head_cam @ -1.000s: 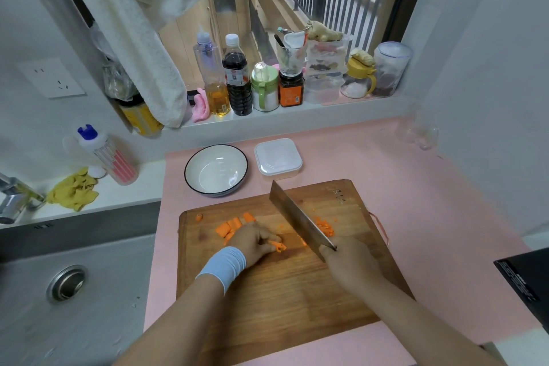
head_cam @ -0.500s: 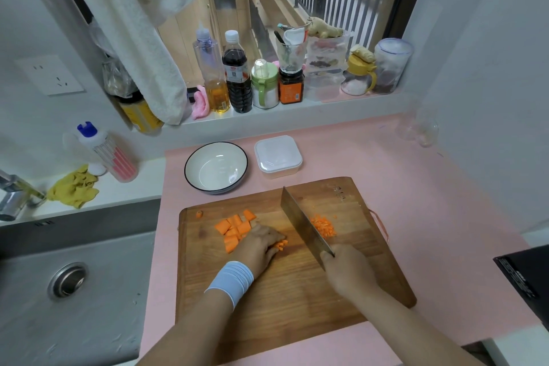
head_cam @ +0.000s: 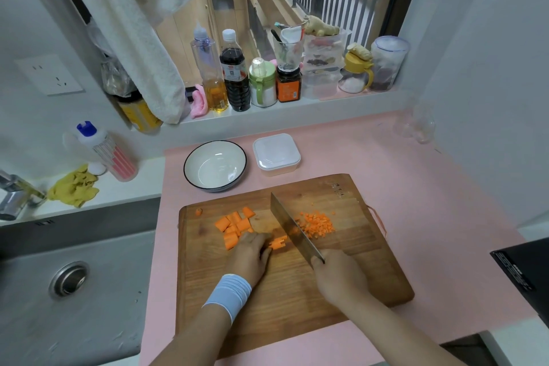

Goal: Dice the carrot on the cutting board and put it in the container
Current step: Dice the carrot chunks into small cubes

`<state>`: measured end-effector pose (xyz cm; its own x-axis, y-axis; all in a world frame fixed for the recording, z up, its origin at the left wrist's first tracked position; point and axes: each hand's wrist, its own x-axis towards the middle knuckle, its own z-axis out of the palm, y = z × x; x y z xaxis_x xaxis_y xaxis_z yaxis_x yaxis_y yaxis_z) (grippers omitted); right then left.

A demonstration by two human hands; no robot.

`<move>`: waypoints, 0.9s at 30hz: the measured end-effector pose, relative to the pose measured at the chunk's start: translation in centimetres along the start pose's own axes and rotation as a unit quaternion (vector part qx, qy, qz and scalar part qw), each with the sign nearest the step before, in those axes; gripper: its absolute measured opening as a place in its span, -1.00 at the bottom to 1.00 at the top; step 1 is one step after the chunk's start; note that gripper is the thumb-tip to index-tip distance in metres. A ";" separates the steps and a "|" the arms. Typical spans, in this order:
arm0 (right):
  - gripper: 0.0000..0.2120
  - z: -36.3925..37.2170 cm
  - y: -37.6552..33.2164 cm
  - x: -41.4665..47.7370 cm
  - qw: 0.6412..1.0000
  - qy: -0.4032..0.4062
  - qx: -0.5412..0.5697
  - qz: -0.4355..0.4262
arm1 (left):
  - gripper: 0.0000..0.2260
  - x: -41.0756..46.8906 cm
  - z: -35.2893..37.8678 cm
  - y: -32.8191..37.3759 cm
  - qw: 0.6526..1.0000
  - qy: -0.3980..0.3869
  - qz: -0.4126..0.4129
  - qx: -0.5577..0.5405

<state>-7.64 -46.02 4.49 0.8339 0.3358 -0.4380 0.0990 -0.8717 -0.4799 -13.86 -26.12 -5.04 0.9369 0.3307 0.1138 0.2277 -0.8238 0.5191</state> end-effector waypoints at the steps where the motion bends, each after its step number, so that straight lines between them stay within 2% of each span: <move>1: -0.63 0.1 -0.1 -0.1 1.000 0.001 0.000 -0.003 | -0.79 0.0 0.1 0.2 1.000 0.005 0.000 -0.003; 8: -0.67 0.7 -0.2 0.2 1.000 -0.003 0.005 -0.010 | -0.73 0.1 0.2 0.9 0.999 0.031 0.008 -0.037; 12: -0.70 0.9 -0.3 0.3 1.000 -0.004 0.002 -0.016 | -0.73 0.3 0.7 0.4 0.998 0.019 0.040 -0.033; 18: -0.70 1.0 -0.3 0.1 1.000 -0.006 0.000 -0.012 | -0.76 -0.5 1.2 0.9 0.998 0.030 0.026 -0.056; 21: -0.69 0.8 -0.5 -0.1 1.000 -0.006 0.002 -0.013 | -0.70 -0.5 1.0 0.6 0.997 0.031 0.028 -0.060; 27: -0.67 0.7 -0.7 0.0 1.000 -0.015 -0.001 -0.013 | -0.77 0.7 0.8 0.4 0.997 0.017 0.020 -0.066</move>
<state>-8.11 -45.12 4.31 0.8140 0.3689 -0.4487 0.1208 -0.8631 -0.4904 -12.90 -26.54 -5.43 0.9344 0.3157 0.1648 0.1507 -0.7698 0.6202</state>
